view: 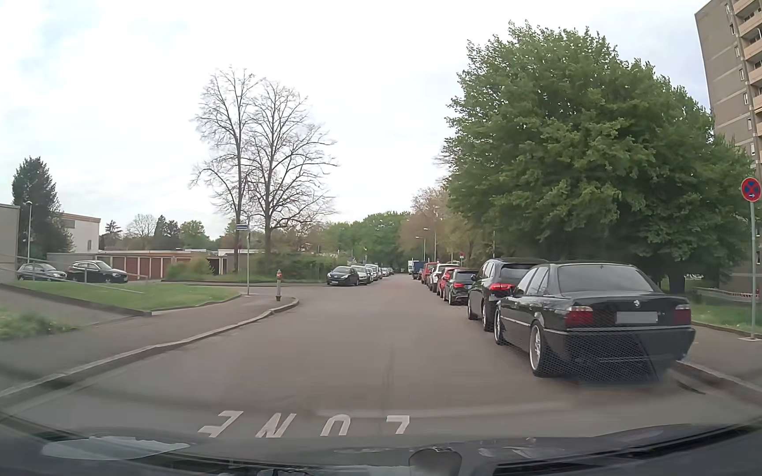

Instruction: Follow the waypoints while adhering to traffic rules and regulations

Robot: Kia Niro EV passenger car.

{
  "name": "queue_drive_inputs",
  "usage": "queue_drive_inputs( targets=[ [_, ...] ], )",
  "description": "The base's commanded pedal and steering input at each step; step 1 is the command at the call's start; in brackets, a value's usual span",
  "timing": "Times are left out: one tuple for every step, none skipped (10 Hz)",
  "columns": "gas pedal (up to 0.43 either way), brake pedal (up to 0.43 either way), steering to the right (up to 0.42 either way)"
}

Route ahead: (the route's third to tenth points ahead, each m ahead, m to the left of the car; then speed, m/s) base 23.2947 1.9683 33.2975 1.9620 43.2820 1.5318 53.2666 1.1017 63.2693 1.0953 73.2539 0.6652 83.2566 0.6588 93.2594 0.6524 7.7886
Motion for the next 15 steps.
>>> queue_drive_inputs(
  targets=[
    [0.059, 0.000, 0.005],
    [0.059, 0.000, 0.006],
    [0.059, 0.000, 0.004],
    [0.059, 0.000, 0.003],
    [0.059, 0.000, 0.003],
    [0.059, 0.000, 0.003],
    [0.059, 0.000, 0.003],
    [0.059, 0.000, 0.003],
    [0.059, 0.000, 0.003],
    [0.059, 0.000, 0.004],
    [0.059, 0.000, 0.003],
    [0.059, 0.000, 0.003],
    [0.059, 0.000, 0.003],
    [0.047, 0.000, 0.004],
    [0.047, 0.000, 0.003]
  ],
)
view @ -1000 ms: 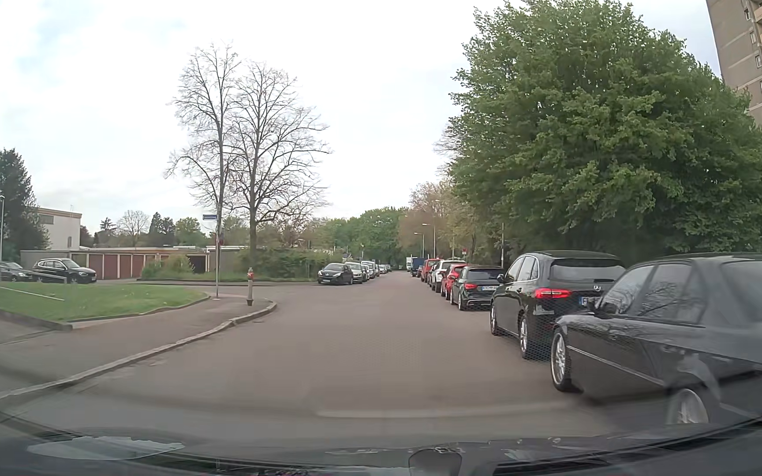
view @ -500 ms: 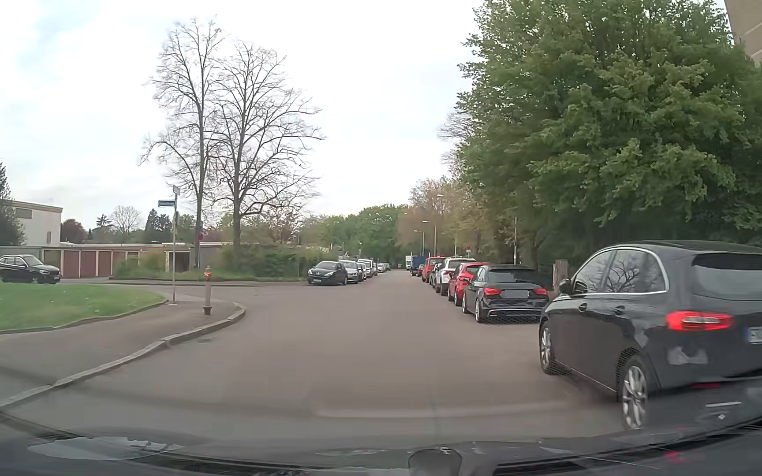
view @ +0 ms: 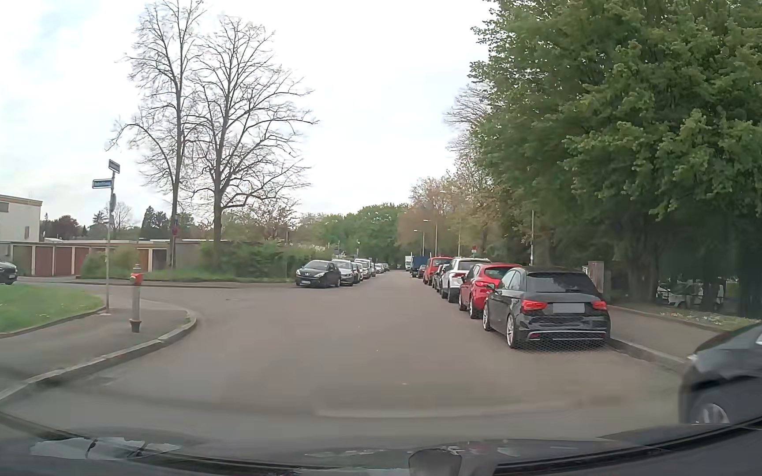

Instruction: Follow the waypoints while adhering to traffic rules and regulations

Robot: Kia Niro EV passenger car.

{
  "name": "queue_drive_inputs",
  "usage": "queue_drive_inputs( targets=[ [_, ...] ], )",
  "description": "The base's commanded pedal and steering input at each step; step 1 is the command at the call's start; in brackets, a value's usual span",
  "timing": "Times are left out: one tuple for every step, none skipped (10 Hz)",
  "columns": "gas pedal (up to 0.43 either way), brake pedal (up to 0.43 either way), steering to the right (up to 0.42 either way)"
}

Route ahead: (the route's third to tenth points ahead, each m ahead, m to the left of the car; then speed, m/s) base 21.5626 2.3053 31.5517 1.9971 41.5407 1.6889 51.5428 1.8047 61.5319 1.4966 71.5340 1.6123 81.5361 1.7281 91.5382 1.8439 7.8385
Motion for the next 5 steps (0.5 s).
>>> queue_drive_inputs(
  targets=[
    [0.047, 0.000, 0.003],
    [0.047, 0.000, 0.003],
    [0.047, 0.000, 0.002],
    [0.047, 0.000, 0.002],
    [0.047, 0.000, 0.004]
  ],
)
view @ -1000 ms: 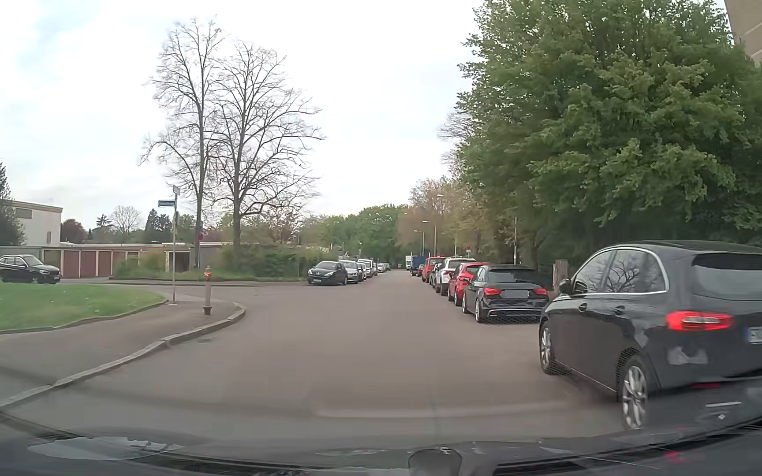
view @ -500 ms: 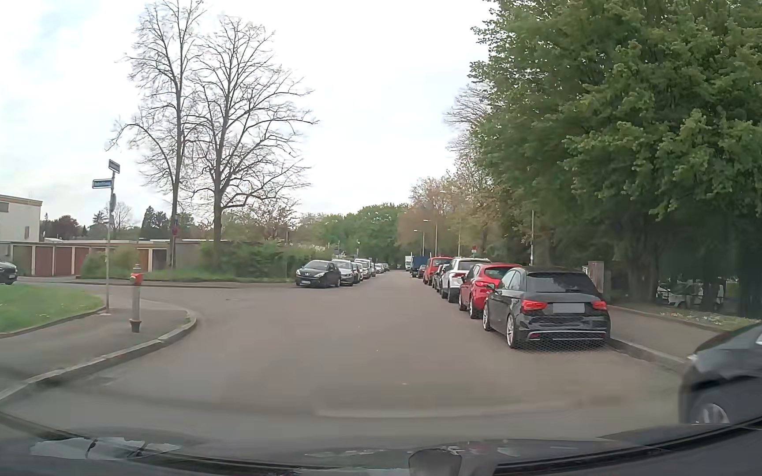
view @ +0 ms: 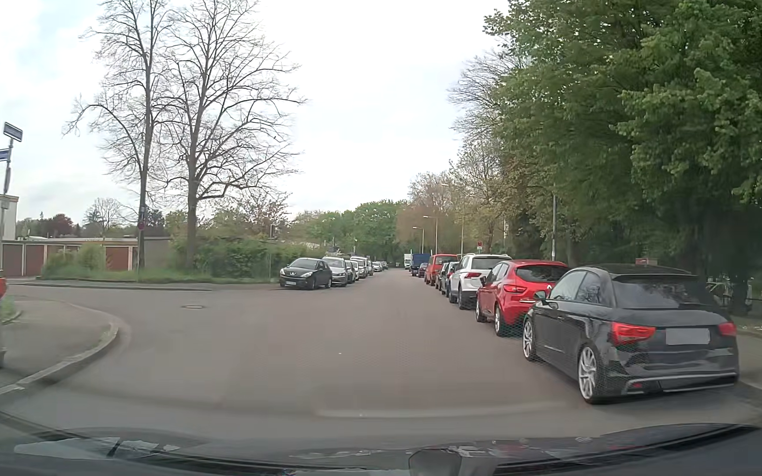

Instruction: Follow the waypoints while adhering to traffic rules and regulations

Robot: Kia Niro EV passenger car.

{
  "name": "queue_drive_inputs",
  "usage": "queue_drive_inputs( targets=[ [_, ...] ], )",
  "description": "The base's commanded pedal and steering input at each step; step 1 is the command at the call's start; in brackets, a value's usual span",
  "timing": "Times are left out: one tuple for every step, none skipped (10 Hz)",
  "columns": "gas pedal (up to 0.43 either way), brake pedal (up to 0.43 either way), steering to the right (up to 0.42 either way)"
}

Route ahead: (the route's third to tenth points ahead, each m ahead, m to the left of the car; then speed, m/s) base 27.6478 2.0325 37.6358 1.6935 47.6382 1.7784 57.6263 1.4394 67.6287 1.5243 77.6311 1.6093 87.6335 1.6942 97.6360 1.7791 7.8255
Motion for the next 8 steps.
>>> queue_drive_inputs(
  targets=[
    [0.047, 0.000, 0.003],
    [0.039, 0.000, 0.000],
    [0.039, 0.000, 0.001],
    [0.039, 0.000, 0.003],
    [0.039, 0.000, 0.003],
    [0.039, 0.000, 0.003],
    [0.039, 0.000, 0.003],
    [0.039, 0.000, 0.003]
  ],
)
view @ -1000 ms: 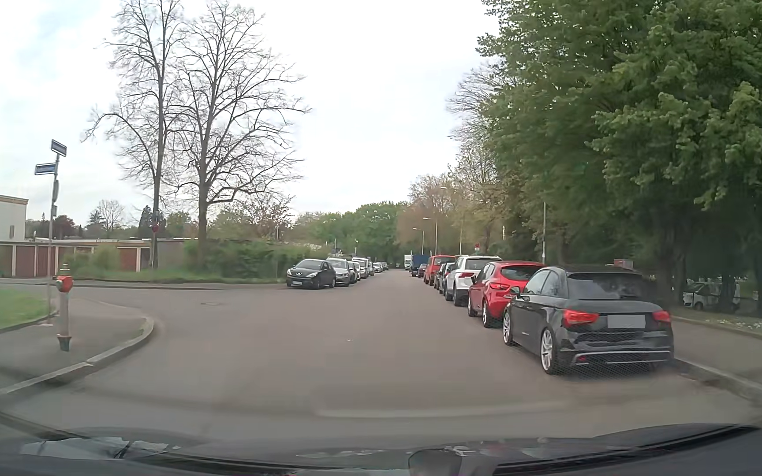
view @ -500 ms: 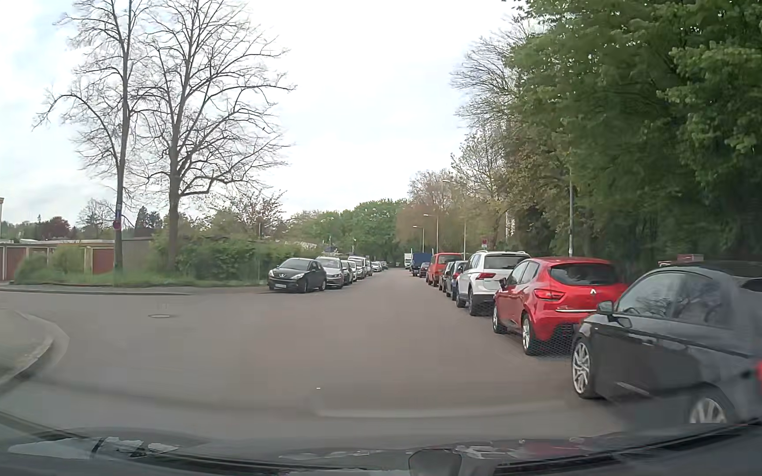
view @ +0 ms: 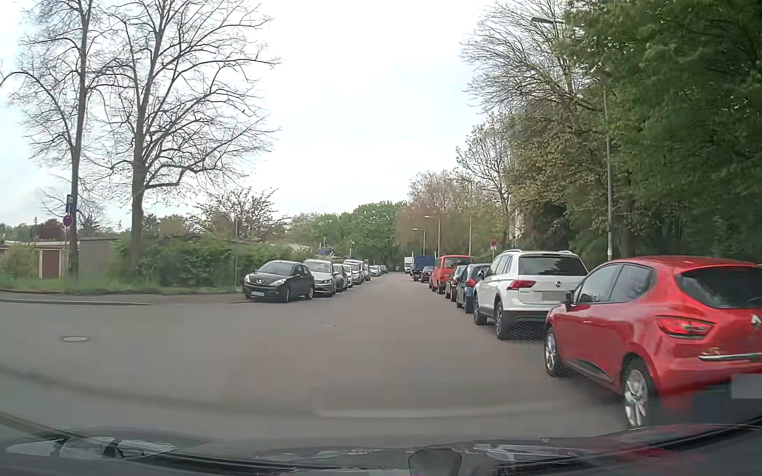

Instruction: Follow the waypoints while adhering to traffic rules and regulations

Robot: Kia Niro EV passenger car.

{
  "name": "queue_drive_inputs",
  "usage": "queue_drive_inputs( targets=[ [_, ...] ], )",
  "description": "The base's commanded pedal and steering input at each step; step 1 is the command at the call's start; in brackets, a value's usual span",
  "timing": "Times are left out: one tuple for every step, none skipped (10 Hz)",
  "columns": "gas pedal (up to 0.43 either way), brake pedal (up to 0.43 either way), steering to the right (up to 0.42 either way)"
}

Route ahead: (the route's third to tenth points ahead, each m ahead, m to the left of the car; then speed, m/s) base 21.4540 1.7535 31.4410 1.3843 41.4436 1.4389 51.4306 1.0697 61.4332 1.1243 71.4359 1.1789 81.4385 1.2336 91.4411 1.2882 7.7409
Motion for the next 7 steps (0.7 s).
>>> queue_drive_inputs(
  targets=[
    [0.039, 0.000, 0.003],
    [0.039, 0.000, 0.003],
    [0.039, 0.000, 0.003],
    [0.039, 0.000, 0.002],
    [0.039, 0.000, 0.002],
    [0.039, 0.000, 0.002],
    [0.039, 0.000, 0.002]
  ],
)
